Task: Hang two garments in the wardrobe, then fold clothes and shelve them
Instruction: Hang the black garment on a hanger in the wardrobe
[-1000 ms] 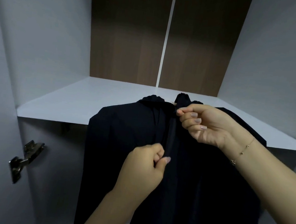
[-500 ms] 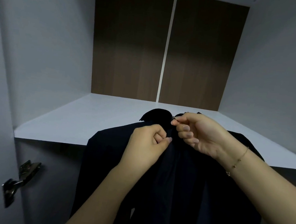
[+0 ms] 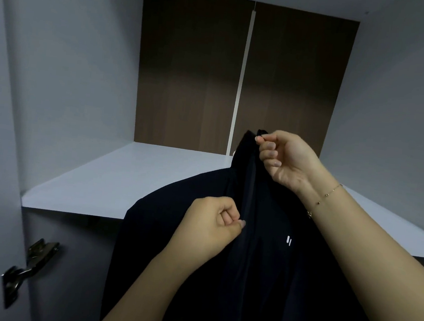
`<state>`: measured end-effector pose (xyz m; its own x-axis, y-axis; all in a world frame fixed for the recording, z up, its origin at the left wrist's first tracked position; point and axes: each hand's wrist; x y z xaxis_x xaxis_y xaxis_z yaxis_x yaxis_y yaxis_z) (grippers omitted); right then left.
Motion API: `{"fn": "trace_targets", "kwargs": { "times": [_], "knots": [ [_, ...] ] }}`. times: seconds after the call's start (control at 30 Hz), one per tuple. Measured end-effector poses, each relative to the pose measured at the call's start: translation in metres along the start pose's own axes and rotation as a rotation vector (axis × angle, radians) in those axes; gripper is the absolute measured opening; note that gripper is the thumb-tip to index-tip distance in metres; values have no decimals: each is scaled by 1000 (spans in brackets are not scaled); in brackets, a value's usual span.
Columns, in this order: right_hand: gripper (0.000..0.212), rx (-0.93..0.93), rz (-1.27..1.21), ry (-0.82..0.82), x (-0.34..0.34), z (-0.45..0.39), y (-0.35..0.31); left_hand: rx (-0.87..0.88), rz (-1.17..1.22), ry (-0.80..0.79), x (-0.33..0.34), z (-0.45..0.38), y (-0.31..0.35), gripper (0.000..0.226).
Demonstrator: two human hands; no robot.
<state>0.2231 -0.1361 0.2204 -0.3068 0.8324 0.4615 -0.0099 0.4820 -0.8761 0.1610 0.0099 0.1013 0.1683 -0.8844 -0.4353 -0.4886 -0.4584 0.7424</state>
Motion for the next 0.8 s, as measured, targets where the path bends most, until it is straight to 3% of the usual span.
{"fn": "trace_targets", "kwargs": {
  "times": [0.27,0.37,0.43,0.53,0.6,0.7,0.8],
  "knots": [
    [25,-395,312,-3,-6,6,12,81,-280,-79,-11,-2,5,19],
    [29,-448,428,-30,-19,16,18,232,-367,166,-22,-13,6,13],
    [32,-457,497,-53,-31,25,27,184,-500,272,-29,-25,2,25],
    [37,-475,561,-95,-51,38,47,33,-746,71,-31,-38,-10,39],
    [37,-510,654,-97,-64,48,56,-2,-749,38,-29,-42,-11,33],
    [33,-535,754,-79,-75,66,61,5,-721,131,-30,-39,-6,31],
    [35,-489,830,-86,-85,90,64,-23,-417,39,-36,-31,4,26]
  ]
}}
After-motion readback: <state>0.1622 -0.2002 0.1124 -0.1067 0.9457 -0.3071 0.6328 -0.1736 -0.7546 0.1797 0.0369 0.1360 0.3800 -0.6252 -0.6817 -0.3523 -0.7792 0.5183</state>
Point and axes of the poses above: each hand's wrist, its own z-axis away from the middle knuckle, its own x-axis out of the palm, y = z × x, and after that the axes turned 3 degrees about -z, right-handed
